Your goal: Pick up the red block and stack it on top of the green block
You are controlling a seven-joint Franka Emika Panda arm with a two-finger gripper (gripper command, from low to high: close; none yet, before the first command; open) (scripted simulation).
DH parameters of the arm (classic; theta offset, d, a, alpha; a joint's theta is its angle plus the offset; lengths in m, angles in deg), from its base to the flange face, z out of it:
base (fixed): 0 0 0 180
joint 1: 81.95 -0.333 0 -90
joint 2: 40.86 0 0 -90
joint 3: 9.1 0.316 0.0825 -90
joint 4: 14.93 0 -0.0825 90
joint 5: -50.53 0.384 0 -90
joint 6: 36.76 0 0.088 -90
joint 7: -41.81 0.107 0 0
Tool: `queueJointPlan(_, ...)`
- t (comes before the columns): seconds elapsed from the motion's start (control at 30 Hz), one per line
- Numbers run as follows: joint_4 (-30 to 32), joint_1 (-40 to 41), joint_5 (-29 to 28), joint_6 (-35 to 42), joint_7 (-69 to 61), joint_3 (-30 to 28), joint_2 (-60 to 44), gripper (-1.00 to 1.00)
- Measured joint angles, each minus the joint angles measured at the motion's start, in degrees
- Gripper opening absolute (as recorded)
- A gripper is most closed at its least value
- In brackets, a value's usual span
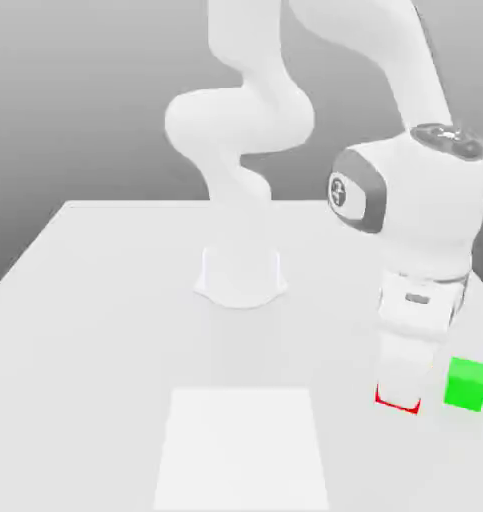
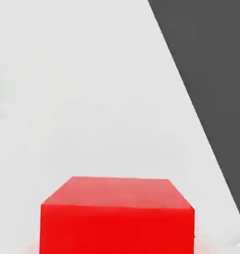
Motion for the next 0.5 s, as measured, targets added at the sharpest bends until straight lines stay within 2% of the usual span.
queueJointPlan(0.2,0.74,-8.36,-0.05,1.24,-14.06,5.92,1.98,-1.0)
queueJointPlan(0.37,0.37,-10.25,-6.62,-6.34,-11.51,3.5,-6.45,-1.0)
queueJointPlan(0.4,0.28,-10.83,-7.77,-7.67,-10.69,2.68,-7.92,1.0)
queueJointPlan(0.5,0.28,-10.83,-7.77,-7.67,-10.69,2.69,-7.92,1.0)
